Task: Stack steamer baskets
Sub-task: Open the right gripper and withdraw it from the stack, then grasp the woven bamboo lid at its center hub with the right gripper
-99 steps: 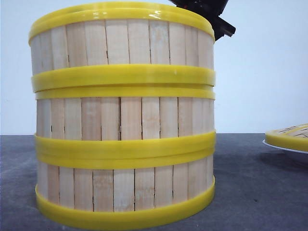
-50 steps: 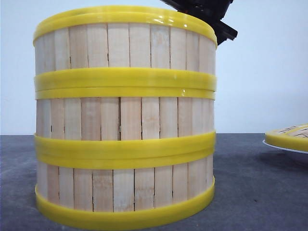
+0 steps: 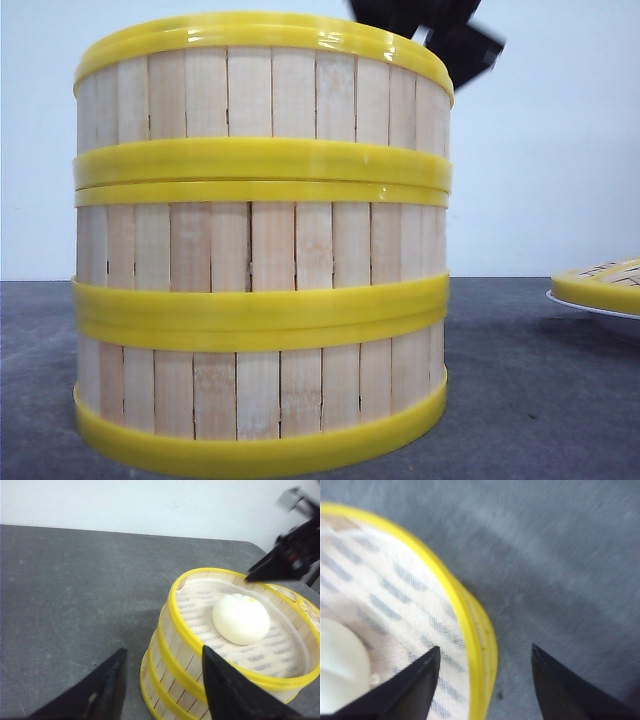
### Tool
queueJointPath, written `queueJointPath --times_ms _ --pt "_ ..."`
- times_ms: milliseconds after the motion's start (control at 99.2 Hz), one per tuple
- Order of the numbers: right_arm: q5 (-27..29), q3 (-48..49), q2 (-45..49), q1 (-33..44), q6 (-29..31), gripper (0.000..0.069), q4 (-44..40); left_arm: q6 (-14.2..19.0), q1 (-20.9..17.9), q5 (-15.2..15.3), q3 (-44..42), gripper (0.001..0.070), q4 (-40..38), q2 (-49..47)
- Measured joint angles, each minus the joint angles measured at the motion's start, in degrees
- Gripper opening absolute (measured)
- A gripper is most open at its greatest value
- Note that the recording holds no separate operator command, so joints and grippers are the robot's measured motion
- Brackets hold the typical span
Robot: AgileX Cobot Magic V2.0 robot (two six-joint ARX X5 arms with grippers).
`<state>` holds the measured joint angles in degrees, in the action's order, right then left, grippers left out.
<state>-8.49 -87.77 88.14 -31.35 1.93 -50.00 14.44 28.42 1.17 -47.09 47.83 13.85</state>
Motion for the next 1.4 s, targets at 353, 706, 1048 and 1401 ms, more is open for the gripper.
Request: queueJointPath --times_ms 353,706,1048,1401 --pt "11.8 0.0 -20.2 4.5 0.9 0.0355 -3.4 0.0 0.0 0.0 0.0 0.0275 0.0 0.0" --pt "14.7 0.1 -26.2 12.1 1.4 0.0355 -9.9 0.0 0.0 0.0 0.0 0.0275 0.0 0.0" --pt "12.0 13.8 -23.6 23.3 2.9 0.0355 -3.1 0.0 0.0 0.0 0.0 0.0275 0.0 0.0" --pt "8.5 23.9 -14.9 31.2 6.0 0.0355 3.9 0.0 0.0 0.0 0.0 0.0275 0.0 0.0"
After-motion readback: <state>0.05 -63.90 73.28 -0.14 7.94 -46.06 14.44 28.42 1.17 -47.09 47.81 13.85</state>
